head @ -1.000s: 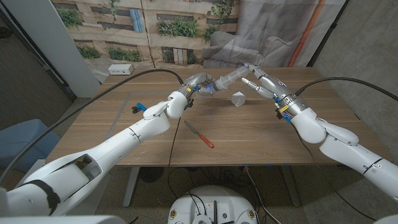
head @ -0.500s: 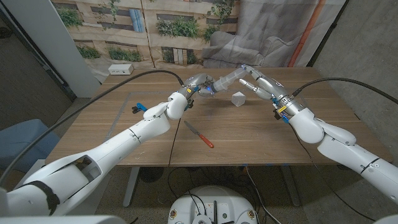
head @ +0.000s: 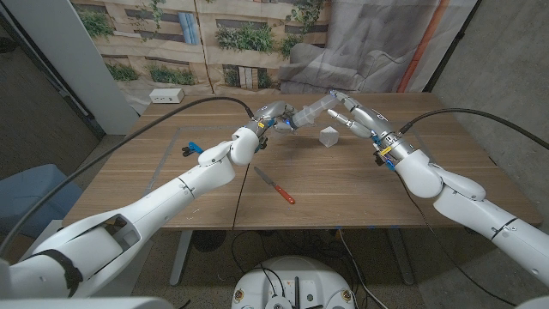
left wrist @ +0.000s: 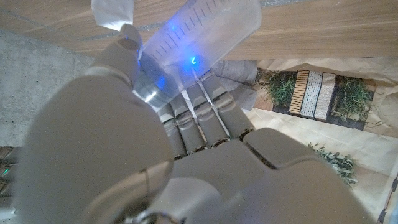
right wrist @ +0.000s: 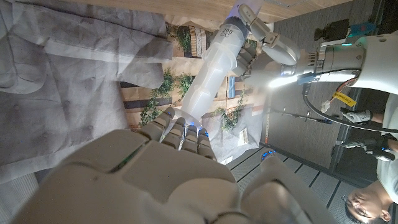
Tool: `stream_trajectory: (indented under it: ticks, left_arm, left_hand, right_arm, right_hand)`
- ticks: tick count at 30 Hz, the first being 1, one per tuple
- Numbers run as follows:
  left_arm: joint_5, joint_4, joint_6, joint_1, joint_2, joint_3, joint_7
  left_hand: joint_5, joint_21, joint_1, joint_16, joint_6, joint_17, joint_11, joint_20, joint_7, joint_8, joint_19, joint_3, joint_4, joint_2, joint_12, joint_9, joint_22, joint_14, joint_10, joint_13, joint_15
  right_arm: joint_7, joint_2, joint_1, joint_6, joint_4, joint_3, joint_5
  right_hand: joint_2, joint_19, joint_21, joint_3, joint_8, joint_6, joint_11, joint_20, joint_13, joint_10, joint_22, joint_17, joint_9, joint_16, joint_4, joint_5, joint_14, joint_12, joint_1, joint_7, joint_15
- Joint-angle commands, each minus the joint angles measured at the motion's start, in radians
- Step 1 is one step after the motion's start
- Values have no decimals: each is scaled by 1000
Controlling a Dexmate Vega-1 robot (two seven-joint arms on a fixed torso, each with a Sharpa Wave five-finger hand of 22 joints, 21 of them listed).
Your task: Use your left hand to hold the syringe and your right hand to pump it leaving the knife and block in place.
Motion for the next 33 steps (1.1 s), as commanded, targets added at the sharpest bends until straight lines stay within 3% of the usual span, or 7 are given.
stream_trajectory:
  ticks: [1, 33]
  left_arm:
    - [9, 5, -15, -11, -6, 4, 3]
    - [4, -6, -17, 2, -7, 0, 4]
  left_hand:
    - [7, 5, -49, 4, 108, 2, -43, -81, 0, 8, 28, 70, 63, 114, 6, 5, 5, 14, 50, 6, -108]
    - [7, 6, -52, 5, 104, 3, -41, -80, 1, 9, 31, 77, 62, 116, 7, 6, 5, 18, 54, 7, -109]
  right_arm:
    - [21, 15, 21, 21, 19, -26, 19]
    - [90, 49, 75, 91, 71, -82, 46]
  right_hand:
    - [35, 9, 6, 8, 4, 8, 1, -51, 5, 12, 5, 3, 2, 4, 3, -2, 5, 7, -1, 4, -10]
    - [32, 11, 4, 13, 3, 14, 2, -45, 5, 16, 5, 4, 2, 4, 1, -5, 10, 4, -4, 3, -8]
